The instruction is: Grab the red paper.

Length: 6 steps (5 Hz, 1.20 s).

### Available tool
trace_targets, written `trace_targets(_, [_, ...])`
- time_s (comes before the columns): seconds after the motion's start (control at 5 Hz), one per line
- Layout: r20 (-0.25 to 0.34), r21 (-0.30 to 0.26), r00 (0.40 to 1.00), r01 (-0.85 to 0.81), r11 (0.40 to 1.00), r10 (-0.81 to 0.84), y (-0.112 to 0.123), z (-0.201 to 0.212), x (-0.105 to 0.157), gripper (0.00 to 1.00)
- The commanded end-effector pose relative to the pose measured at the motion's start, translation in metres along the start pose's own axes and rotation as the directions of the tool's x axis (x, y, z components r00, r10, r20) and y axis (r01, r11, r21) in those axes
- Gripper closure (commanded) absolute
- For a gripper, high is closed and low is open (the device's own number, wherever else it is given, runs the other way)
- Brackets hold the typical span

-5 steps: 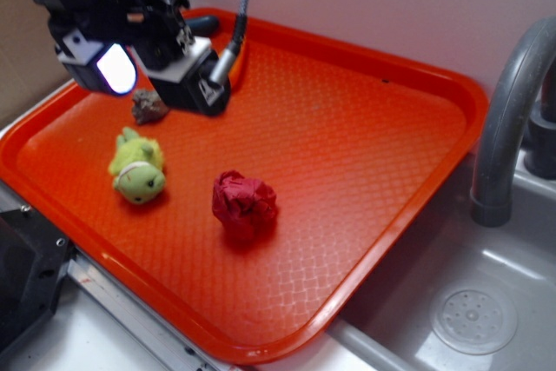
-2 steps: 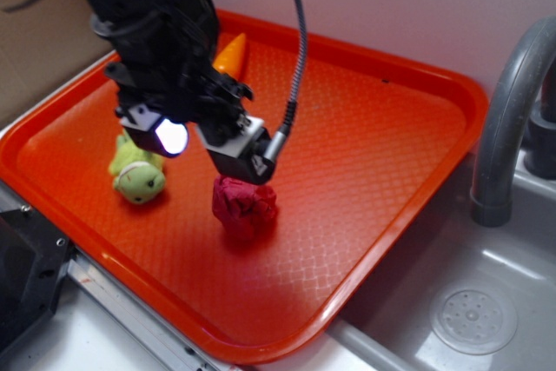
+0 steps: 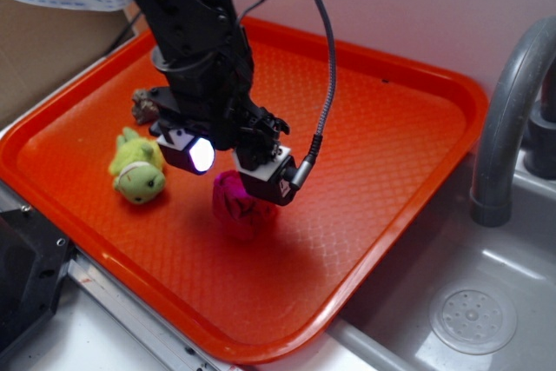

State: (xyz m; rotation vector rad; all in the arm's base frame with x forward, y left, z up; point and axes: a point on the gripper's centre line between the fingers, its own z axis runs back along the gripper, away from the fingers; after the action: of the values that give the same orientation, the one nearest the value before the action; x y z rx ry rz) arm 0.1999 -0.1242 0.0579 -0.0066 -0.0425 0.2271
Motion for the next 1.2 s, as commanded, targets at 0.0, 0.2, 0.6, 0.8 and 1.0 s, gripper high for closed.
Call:
trace_targets(0.0, [-0.056,-0.029,0.994,0.087,0.996,-0.089,-0.009,-0.026,0.004,0.0])
trace_targets(0.2, [-0.062,-0.038,0.991,0.119,0.992,-0.121,-0.013,-0.029,0.003,0.0])
trace_targets(0.6, [-0.058,-0.053,0.991,0.119,0.991,-0.122,-0.011,-0.03,0.005,1.0])
trace_targets(0.8, [-0.061,-0.05,0.989,0.132,0.99,-0.135,-0.01,-0.028,0.006,1.0])
trace_targets(1.0, [-0.065,-0.029,0.986,0.151,0.988,-0.153,-0.004,-0.007,0.016,1.0])
